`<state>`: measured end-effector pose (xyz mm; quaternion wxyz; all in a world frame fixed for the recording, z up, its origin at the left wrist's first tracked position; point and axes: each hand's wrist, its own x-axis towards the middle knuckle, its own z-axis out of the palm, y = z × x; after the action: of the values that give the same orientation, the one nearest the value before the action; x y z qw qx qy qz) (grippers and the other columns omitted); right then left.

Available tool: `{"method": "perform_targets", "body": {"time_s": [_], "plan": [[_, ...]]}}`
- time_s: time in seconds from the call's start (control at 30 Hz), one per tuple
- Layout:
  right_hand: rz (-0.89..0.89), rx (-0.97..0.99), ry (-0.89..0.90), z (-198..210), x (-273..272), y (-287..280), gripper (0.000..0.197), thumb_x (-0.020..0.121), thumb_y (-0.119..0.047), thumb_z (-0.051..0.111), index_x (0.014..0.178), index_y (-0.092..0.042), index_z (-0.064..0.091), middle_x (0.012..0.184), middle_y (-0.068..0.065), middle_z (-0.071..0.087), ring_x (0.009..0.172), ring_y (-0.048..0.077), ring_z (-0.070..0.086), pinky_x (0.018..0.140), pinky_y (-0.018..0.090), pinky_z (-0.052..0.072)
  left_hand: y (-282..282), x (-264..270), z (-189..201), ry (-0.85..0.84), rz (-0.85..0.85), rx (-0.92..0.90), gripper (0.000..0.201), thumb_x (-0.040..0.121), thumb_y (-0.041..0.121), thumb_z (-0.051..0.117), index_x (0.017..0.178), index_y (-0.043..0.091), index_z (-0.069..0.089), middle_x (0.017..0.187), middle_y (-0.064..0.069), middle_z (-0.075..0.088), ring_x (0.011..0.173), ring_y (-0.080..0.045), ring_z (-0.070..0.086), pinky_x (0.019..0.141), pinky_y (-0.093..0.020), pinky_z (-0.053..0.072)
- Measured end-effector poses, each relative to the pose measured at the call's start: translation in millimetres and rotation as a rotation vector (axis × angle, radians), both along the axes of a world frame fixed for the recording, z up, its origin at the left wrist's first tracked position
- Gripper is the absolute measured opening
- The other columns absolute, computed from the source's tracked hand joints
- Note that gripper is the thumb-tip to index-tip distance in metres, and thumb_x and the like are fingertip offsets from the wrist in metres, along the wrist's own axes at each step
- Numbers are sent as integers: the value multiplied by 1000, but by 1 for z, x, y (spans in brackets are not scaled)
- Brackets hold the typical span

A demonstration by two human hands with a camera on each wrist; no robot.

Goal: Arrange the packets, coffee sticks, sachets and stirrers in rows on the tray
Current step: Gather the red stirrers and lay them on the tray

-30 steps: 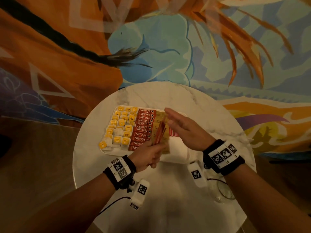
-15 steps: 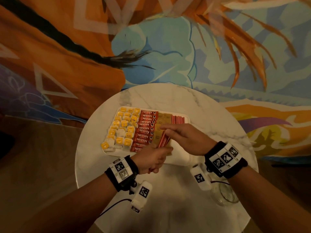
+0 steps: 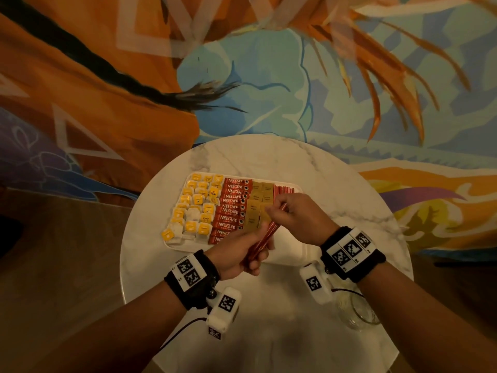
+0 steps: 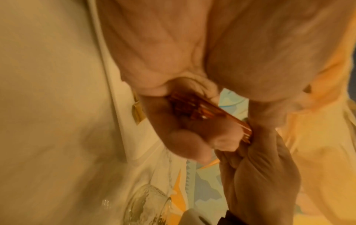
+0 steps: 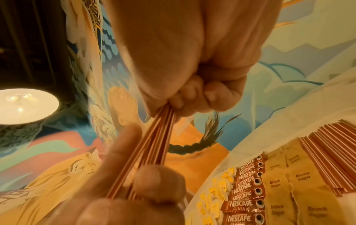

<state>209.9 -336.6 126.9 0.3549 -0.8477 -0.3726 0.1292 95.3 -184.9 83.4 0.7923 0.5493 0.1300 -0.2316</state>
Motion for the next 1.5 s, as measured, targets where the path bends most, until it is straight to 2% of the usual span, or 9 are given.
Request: {"method": "perform_targets", "body": {"time_s": [0.2, 0.37, 0.57, 0.8, 1.07, 1.2, 1.33, 1.4, 1.5], "plan": [[-163, 175, -58, -2, 5, 0, 29, 97, -34, 61, 69, -25, 61, 64, -2, 68, 60, 18, 66, 58, 38, 54, 2, 1, -12, 231, 255, -229, 83, 89, 81, 30, 106, 10, 69, 85, -9, 68, 65, -18, 61, 64, -32, 55], [-60, 92, -88, -17, -17, 10, 25, 101, -36, 55, 81, -21, 62, 68, -11, 63, 60, 4, 61, 54, 16, 45, -2, 9, -2, 255, 393, -318, 62, 98, 60, 44, 113, 5, 66, 87, -14, 70, 74, -25, 70, 61, -31, 61], [-111, 92, 7, -15, 5, 2, 29, 99, -31, 60, 74, -16, 61, 70, -3, 68, 63, 9, 62, 59, 20, 48, 0, 3, -5, -109, 194, 167, 52, 104, 52, 38, 104, 11, 68, 79, -8, 67, 62, -22, 61, 52, -29, 46], [-90, 80, 69, -14, 11, -2, 29, 98, -23, 63, 73, -8, 64, 60, -13, 59, 57, -2, 56, 57, 8, 40, 5, 4, -10, -389, -5, 502, 19, 103, 34, 48, 98, 26, 65, 78, 13, 69, 69, -16, 65, 55, -30, 54], [-108, 92, 104, -25, 15, 2, 31, 98, -27, 63, 71, -13, 63, 63, -11, 62, 58, 0, 56, 59, 11, 41, 4, 10, -10, -466, -301, 635, 23, 108, 36, 35, 108, 17, 48, 75, -23, 62, 57, -22, 56, 52, -29, 48], [-113, 97, 168, -26, 11, 0, 27, 98, -24, 64, 73, -14, 62, 63, -25, 64, 60, -8, 59, 60, 8, 43, 3, 15, -12, -448, -403, 646, 19, 109, 32, 34, 96, 24, 45, 70, -14, 60, 55, -21, 55, 48, -27, 46], [-259, 252, 410, -30, 10, 1, 21, 93, -36, 68, 94, -16, 67, 62, -8, 58, 49, 7, 47, 48, 20, 39, 2, 22, -19, -325, -274, 533, 28, 109, 28, 32, 95, 9, 48, 69, -8, 61, 52, -22, 56, 46, -24, 40], [-254, 259, 558, -31, 7, -1, 23, 95, -37, 67, 79, -20, 66, 59, -4, 50, 48, 11, 39, 45, 22, 34, 1, 26, -22, -280, -207, 481, 30, 109, 26, 33, 98, 2, 48, 70, -9, 60, 52, -22, 55, 46, -23, 41], [-209, 176, 537, -35, 4, -3, 40, 97, -34, 65, 59, -24, 57, 50, -8, 47, 43, 8, 37, 45, 20, 34, -3, 33, -24, -278, -207, 466, 28, 109, 25, 33, 99, 4, 49, 72, -9, 62, 51, -19, 56, 46, -21, 43]]}}
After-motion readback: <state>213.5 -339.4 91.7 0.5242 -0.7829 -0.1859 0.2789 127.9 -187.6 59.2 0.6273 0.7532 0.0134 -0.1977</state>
